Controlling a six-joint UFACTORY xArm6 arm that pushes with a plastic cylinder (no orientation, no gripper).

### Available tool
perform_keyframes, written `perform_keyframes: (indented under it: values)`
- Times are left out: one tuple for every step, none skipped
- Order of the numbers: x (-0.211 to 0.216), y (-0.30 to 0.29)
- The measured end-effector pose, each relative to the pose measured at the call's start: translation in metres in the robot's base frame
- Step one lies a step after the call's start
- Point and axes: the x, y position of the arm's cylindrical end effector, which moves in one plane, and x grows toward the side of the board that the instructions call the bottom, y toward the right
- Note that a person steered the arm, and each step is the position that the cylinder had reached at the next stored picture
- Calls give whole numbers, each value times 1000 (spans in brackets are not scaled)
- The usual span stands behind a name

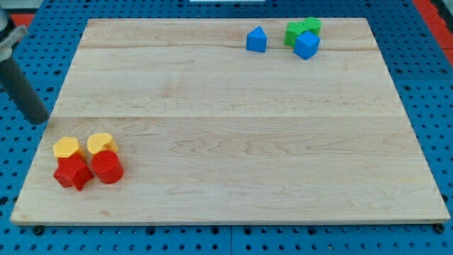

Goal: Move red star into red circle

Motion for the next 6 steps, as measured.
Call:
perform_keyframes:
  values:
    - [11, 0]
    - [87, 6]
    - [118, 25]
    - [118, 48]
    - [118, 80]
    - [112, 130]
